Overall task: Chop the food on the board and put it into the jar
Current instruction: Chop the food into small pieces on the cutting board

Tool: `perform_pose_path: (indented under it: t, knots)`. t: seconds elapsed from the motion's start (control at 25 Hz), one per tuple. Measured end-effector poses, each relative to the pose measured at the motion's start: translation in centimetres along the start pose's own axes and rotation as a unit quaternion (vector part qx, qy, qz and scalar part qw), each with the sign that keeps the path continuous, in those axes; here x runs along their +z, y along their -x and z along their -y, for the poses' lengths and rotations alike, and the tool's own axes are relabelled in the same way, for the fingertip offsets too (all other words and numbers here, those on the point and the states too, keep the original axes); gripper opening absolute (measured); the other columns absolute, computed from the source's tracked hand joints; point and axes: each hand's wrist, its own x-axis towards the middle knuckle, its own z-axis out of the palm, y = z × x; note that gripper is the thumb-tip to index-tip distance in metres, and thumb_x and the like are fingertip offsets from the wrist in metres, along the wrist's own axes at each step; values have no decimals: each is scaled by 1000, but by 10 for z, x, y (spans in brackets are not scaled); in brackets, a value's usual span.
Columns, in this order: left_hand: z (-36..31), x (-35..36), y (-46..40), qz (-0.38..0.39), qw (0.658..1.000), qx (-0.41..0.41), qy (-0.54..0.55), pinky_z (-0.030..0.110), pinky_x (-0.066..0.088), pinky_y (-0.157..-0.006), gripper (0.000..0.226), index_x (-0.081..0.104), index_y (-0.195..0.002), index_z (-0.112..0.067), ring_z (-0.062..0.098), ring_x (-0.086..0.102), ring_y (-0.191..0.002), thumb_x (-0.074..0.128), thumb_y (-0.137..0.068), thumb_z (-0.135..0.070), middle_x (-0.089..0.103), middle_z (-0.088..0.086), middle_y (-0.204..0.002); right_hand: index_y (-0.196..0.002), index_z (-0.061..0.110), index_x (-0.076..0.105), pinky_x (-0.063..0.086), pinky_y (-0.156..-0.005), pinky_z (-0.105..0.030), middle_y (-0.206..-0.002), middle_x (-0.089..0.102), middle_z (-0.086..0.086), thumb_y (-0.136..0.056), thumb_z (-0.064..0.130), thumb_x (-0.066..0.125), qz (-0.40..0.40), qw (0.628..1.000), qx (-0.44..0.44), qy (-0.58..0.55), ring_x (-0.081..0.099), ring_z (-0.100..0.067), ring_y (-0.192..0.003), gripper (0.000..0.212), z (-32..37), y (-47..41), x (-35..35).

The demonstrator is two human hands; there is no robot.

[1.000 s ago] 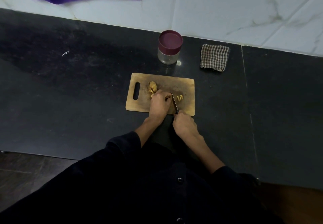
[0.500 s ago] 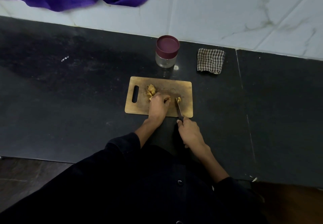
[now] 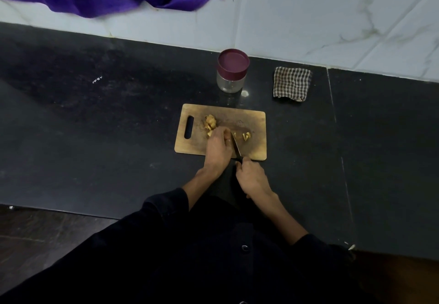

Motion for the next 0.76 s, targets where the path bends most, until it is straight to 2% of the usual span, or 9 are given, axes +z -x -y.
perform_pose_path:
  t: [0.12, 0.36, 0.56, 0.68, 0.76]
  knots:
    - [-1, -1, -3, 31, 999, -12, -34, 33, 50, -87, 20, 56, -105, -8, 17, 56, -98, 52, -88, 3, 59, 7, -105, -116, 7, 53, 49, -80, -43, -110, 63, -19, -104, 30, 37, -20, 1000, 13, 6, 61, -38, -102, 31, -9, -3, -3]
    - [-1, -1, -4, 42, 997, -3, -64, 25, 48, -85, 19, 60, -103, -7, 15, 56, -96, 51, -89, 2, 59, 8, -107, -117, 7, 53, 56, -77, -50, -102, 64, -16, -104, 33, 36, -51, 998, 47, -11, 65, -35, -90, 34, -25, -7, -13]
    - [-2, -2, -1, 73, 994, 27, -78, 20, 45, -87, 22, 67, -101, -6, 15, 59, -99, 50, -90, 2, 65, 8, -106, -117, 8, 53, 57, -76, -52, -105, 63, -17, -103, 34, 37, -39, 999, 32, -10, 65, -36, -91, 33, -22, -6, -11]
    - [-3, -9, 0, 118, 987, 63, -87, 17, 43, -89, 23, 69, -103, -5, 14, 60, -101, 51, -90, 1, 67, 8, -108, -114, 8, 54, 57, -75, -52, -103, 62, -14, -103, 34, 38, -38, 999, 21, -13, 65, -36, -90, 33, -19, -7, -13]
    - [0, -16, 3, 119, 988, 68, -76, 16, 44, -86, 21, 69, -104, -5, 13, 61, -97, 55, -89, 0, 68, 6, -106, -111, 8, 55, 57, -74, -52, -101, 62, -13, -103, 34, 38, -38, 999, 4, -4, 65, -35, -89, 32, -14, -10, -14]
